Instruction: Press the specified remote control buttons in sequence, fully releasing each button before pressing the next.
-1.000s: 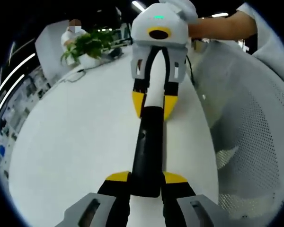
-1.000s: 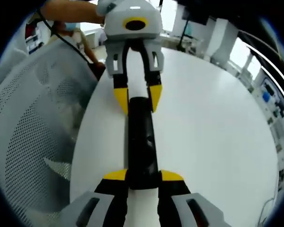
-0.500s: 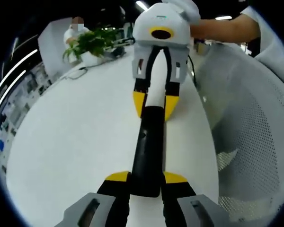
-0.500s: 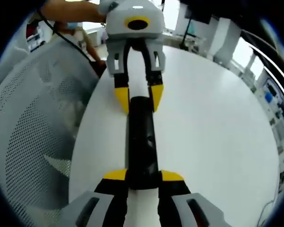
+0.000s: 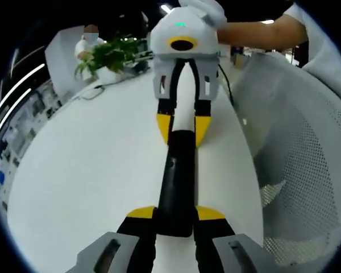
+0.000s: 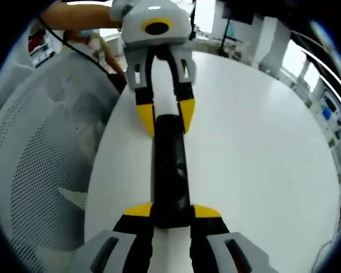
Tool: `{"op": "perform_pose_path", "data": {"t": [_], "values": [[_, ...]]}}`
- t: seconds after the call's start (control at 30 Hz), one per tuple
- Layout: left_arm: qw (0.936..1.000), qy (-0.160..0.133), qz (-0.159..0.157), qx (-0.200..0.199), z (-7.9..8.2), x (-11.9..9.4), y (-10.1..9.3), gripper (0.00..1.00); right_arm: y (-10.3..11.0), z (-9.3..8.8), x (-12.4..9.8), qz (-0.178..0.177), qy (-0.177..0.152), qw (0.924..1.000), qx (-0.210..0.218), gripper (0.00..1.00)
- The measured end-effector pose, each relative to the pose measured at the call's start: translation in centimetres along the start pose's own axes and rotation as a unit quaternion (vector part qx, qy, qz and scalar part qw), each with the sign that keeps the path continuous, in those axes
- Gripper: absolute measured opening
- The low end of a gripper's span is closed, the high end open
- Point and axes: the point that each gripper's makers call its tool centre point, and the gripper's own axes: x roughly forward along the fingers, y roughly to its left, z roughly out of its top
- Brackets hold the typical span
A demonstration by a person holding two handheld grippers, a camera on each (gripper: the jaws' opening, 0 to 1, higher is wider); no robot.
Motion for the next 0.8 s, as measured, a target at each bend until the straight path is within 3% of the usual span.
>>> {"op": "perform_pose_path", "data": {"t": [0.43, 0.8], "values": [[0.9999, 0.000, -0.007, 0.012, 0.19, 0.12, 0.03, 0.24, 0.02, -0.06, -0.01, 0.006, 0.001, 1.0000, -0.008, 0.21], [0.9994, 0.024, -0.002, 0.024, 0.37, 0.16, 0.40, 0.24, -0.02, -0.07, -0.02, 0.008, 0.001, 0.9999, -0.010, 0.21]]}}
